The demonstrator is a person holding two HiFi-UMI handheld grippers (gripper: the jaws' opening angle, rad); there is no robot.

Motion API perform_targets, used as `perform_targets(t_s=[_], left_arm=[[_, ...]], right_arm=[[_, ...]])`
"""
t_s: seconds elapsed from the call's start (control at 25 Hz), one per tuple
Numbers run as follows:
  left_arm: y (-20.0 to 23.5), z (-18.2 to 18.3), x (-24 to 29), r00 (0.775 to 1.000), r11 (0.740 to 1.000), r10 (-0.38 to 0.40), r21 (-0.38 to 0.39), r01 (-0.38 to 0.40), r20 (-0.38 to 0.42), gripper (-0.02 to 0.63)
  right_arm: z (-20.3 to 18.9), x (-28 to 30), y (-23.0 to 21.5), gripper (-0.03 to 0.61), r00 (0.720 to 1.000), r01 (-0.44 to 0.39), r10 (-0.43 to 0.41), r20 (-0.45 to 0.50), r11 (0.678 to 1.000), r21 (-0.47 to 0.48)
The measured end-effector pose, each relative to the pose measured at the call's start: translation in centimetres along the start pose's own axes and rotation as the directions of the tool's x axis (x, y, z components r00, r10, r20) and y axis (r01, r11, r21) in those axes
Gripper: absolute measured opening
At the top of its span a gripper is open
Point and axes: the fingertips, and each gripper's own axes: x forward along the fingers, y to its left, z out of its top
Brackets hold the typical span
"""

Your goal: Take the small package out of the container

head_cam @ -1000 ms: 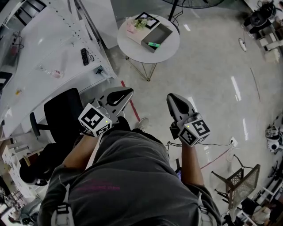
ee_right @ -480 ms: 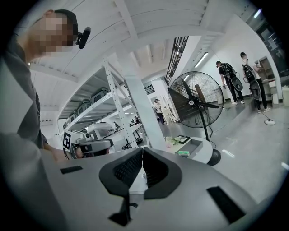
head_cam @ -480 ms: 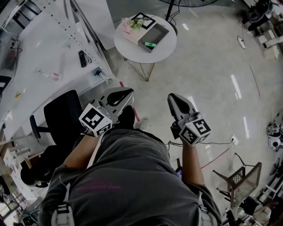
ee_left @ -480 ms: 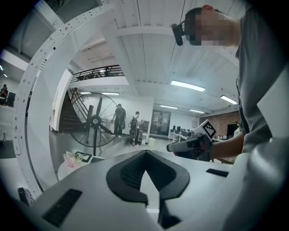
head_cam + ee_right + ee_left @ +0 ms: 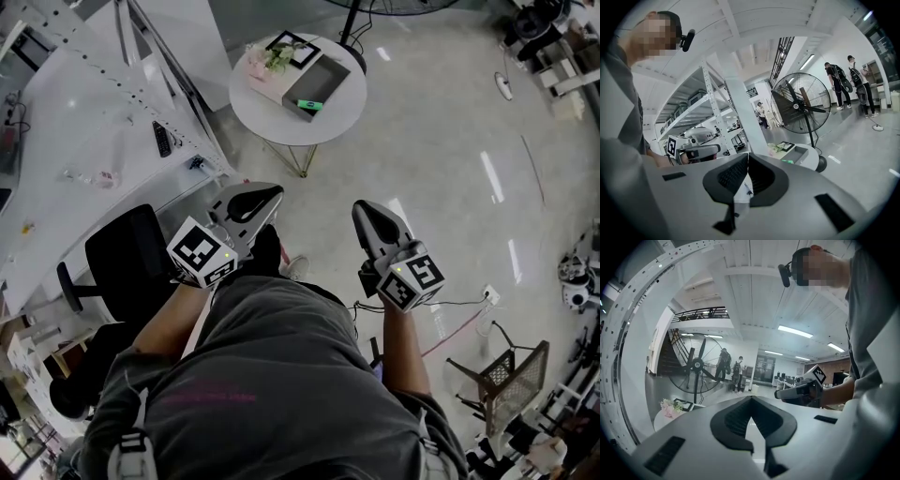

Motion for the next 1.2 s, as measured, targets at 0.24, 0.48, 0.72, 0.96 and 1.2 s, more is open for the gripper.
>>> perform_targets(t_s=[0.24, 0.48, 0.72, 0.96, 1.2], left_arm=[[4.9, -0.1, 1.5, 1.0, 1.0, -0.007, -0.021, 0.007, -0.022, 0.014], [10.5, 1.1, 3.6, 0.999, 0.999, -0.037, -0.023, 0.036, -0.026, 0.015], [15.4, 2.4, 5.4, 0.996, 0.997, -0.082, -0.012, 0.082, -0.025, 0.015], [18.8, 2.9, 5.9, 0.993, 0.994, -0.111, -0.015, 0.11, -0.038, 0.015], [21.5, 3.0, 6.2, 0.99, 0.992, -0.129, -0.002, 0.129, -0.05, 0.015]], right_arm=[[1.4, 4.7, -1.9, 0.023, 1.0, 0.014, -0.014, -0.01, 1.0, 0.016], [2.9, 9.9, -3.6, 0.023, 0.999, 0.036, -0.035, -0.033, 0.999, 0.011], [4.7, 14.5, -5.1, 0.023, 0.997, 0.071, -0.071, -0.038, 0.997, 0.017], [6.5, 17.4, -5.9, 0.023, 0.994, 0.105, -0.104, -0.025, 0.994, 0.025], [6.7, 19.4, -6.6, 0.022, 0.989, 0.139, -0.137, -0.049, 0.99, 0.025]])
